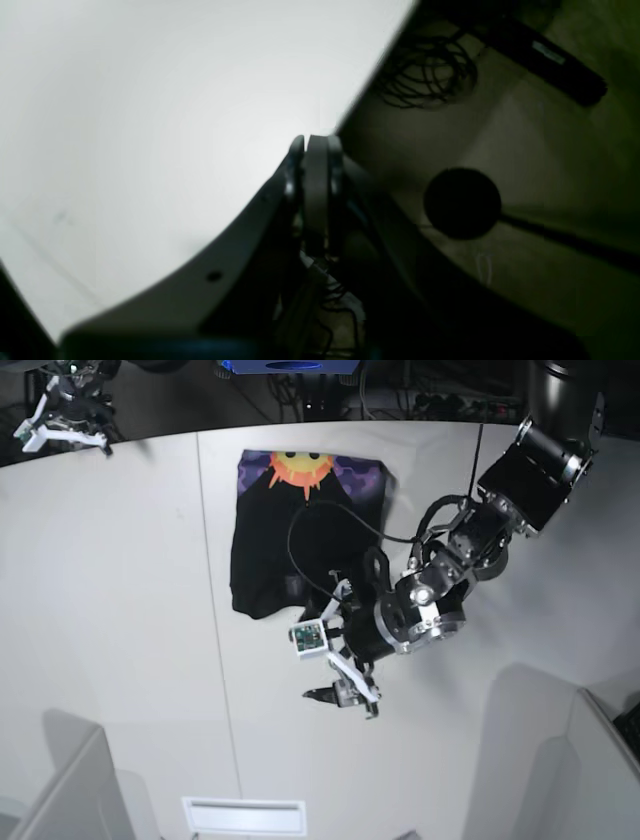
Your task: Fold the T-shirt properly
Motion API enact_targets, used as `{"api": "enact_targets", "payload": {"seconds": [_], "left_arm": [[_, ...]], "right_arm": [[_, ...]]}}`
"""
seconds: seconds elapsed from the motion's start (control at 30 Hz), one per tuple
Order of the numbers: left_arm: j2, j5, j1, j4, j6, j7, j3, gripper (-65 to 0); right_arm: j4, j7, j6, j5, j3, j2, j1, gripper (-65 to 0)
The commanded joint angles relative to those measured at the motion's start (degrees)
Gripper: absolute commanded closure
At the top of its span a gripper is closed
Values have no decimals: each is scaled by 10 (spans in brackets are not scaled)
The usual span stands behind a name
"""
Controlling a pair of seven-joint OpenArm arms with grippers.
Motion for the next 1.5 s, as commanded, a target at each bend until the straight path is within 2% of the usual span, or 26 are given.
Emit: {"api": "enact_targets", "payload": {"seconds": [0.0, 0.07, 0.13, 0.27, 0.33, 0.4, 0.5, 0.57, 0.63, 0.9, 0.97, 1.07, 1.13, 1.27, 1.47], "left_arm": [[-2, -3, 8, 37, 4, 9, -33, -369], [-3, -3, 59, 87, 4, 36, -89, -191], [-5, -3, 118, 127, 4, 37, -138, 0], [-29, -3, 214, 155, 4, 37, -198, 0], [-47, -3, 255, 153, 4, 29, -214, 0], [-66, -3, 306, 152, 4, -16, -227, 0], [-87, 1, 410, 157, 4, -116, -262, 0], [-94, 3, 491, 157, 8, -181, -296, 0], [-91, 3, 558, 157, 8, -219, -324, 0], [-88, 1, 752, 155, 9, -231, -403, 0], [-80, 3, 787, 152, 9, -229, -409, 0], [-64, 3, 830, 141, 9, -229, -415, 0], [-54, 3, 839, 121, 9, -229, -411, 0], [-26, 3, 839, 51, 9, -229, -409, 0], [6, 4, 832, -45, 9, -231, -409, 0]], "right_arm": [[10, 11, 19, 0, 2, 3, -5, 0], [10, 11, 55, -2, 6, 3, -7, 0], [13, 11, 73, -25, 3, 3, -11, 0], [13, 11, 82, -116, -4, 0, -9, 0], [12, 13, 99, -157, -19, 0, -17, 0], [13, 14, 130, -188, -26, 0, -26, 0], [12, 12, 166, -194, -21, 1, -43, 0], [12, 14, 168, -194, -21, 4, -67, 0], [12, 14, 169, -194, -20, 19, -84, 0], [6, 10, 170, -195, -23, 60, -176, 0], [-10, 10, 170, -195, -23, 65, -187, 0], [-59, -2, 170, -195, -29, 90, -187, 0], [-100, -18, 170, -195, -60, 122, -186, 0], [-191, -19, 170, -195, -164, 183, -180, 0], [-356, -18, 170, -195, -319, 234, -119, 0]]}}
